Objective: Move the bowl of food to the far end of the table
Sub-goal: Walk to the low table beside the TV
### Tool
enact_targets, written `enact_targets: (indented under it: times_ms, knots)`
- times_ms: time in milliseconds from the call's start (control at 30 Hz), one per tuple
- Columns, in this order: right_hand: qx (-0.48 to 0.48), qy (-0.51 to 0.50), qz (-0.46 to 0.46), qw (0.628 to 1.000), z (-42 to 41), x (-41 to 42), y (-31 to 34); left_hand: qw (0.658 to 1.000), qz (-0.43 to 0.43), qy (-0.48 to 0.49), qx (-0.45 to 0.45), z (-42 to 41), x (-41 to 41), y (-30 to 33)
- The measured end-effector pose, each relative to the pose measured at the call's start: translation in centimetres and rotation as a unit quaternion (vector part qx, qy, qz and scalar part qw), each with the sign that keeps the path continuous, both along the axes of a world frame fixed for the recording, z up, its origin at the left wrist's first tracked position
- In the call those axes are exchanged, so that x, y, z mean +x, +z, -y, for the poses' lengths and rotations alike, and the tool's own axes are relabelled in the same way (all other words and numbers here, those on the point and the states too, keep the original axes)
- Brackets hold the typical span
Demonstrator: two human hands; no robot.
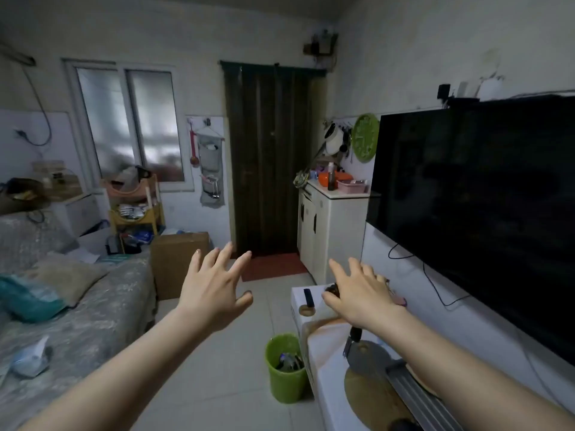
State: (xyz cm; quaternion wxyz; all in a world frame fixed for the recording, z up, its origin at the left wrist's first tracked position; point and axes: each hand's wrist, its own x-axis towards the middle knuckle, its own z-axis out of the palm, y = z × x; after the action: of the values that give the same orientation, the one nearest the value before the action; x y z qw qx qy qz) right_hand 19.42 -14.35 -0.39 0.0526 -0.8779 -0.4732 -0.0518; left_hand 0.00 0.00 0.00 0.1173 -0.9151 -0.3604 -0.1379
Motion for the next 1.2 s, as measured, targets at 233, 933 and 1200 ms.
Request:
enact_targets:
  times_ms: [233,933,1200]
  knots:
    - [0.006,0.007,-0.035,0.999,-10.3,6.5,-3.1,1.0,-0.022,-0.009,0.003,-9.2,6.9,-2.8]
    - [-0.063,-0.026,-0.073,0.995,-45.4,23.9,-9.1,0.993,-0.082,-0.007,-0.09,-47.5,24.4,-11.9]
    - [-0.068,-0.135,-0.119,0.981,-56.0,28.0,-11.5,0.981,-0.136,-0.124,-0.055,-62.0,33.2,-10.8]
